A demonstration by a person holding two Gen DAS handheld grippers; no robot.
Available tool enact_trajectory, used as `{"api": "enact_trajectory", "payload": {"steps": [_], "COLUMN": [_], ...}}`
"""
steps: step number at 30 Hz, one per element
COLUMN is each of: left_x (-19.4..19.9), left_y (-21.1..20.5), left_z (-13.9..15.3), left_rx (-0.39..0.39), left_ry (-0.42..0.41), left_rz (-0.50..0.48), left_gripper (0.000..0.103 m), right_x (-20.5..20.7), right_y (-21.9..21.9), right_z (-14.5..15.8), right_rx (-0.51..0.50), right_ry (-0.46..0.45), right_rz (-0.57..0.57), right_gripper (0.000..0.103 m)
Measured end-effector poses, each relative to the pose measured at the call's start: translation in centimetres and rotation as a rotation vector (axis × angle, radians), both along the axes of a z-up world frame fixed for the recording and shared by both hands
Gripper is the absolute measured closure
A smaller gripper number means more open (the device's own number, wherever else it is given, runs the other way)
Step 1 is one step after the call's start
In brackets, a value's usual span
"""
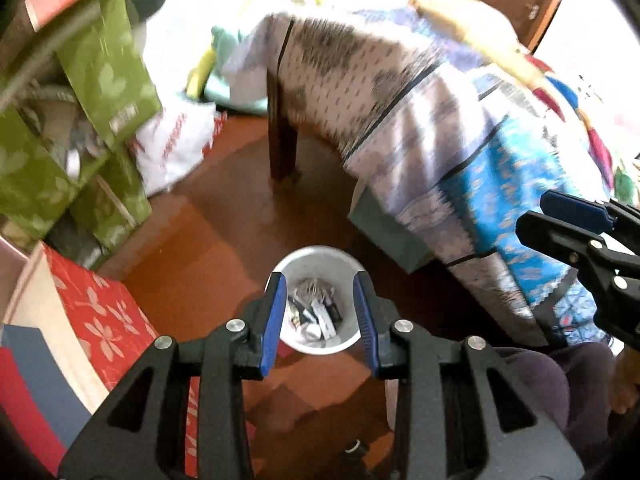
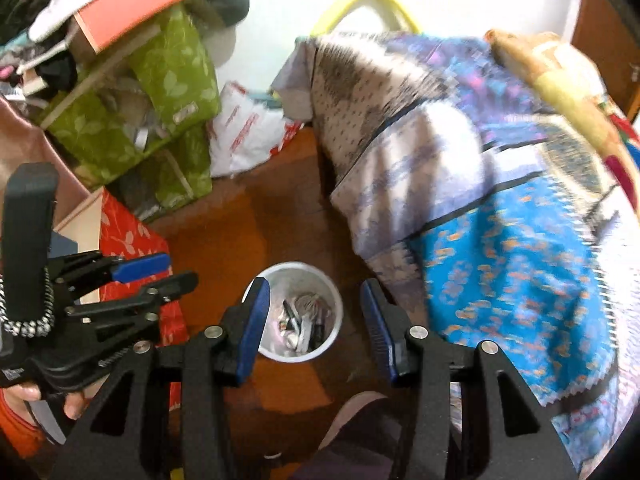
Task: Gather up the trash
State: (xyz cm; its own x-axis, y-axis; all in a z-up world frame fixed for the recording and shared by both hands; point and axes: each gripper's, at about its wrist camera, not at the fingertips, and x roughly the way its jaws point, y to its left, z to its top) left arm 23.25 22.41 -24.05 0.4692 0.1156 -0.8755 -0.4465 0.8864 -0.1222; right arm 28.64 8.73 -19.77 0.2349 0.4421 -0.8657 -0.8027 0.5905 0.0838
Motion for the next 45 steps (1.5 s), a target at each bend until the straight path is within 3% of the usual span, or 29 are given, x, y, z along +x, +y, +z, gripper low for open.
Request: {"api": "enact_trajectory", "payload": {"steps": [7,12,16,19,22,25,27,30,35,40,45], "left_x": [-3.4,-6.9,-10.0,-12.6,-14.8,-17.1,-18.6,-20.3,-22.2,-22.8,-23.3], "left_y": [-5.0,-10.0,-14.2,-17.0,-19.2,-20.9,-21.6,-22.1,-22.3,-22.4,-22.8], "left_z": [10.2,17.1,20.9,23.1,24.6,25.4,25.6,25.7,25.6,25.5,25.2], "left_rx": [0.092,0.132,0.142,0.164,0.194,0.228,0.232,0.205,0.231,0.240,0.266], "left_ry": [-0.213,-0.387,-0.506,-0.588,-0.647,-0.687,-0.709,-0.721,-0.723,-0.728,-0.729], "left_rz": [-0.085,-0.180,-0.260,-0.318,-0.343,-0.357,-0.360,-0.369,-0.348,-0.344,-0.344], "left_gripper": [0.069,0.067,0.067,0.064,0.060,0.052,0.040,0.022,0.014,0.010,0.009], "right_x": [-3.4,-7.6,-11.2,-13.8,-17.0,-19.0,-19.8,-21.7,-24.0,-25.8,-25.9], "right_y": [-6.4,-13.3,-19.0,-21.8,-23.9,-25.3,-26.0,-26.8,-27.2,-27.8,-28.2], "right_z": [8.1,14.3,18.0,19.8,21.3,22.0,22.1,22.1,22.1,22.1,22.2], "right_rx": [0.148,0.286,0.400,0.426,0.415,0.432,0.433,0.425,0.396,0.364,0.383], "right_ry": [-0.139,-0.264,-0.323,-0.399,-0.501,-0.514,-0.525,-0.580,-0.634,-0.706,-0.680], "right_rz": [-0.098,-0.237,-0.369,-0.440,-0.521,-0.564,-0.595,-0.638,-0.681,-0.712,-0.705], "right_gripper": [0.059,0.059,0.059,0.059,0.059,0.056,0.035,0.028,0.000,0.000,0.000]}}
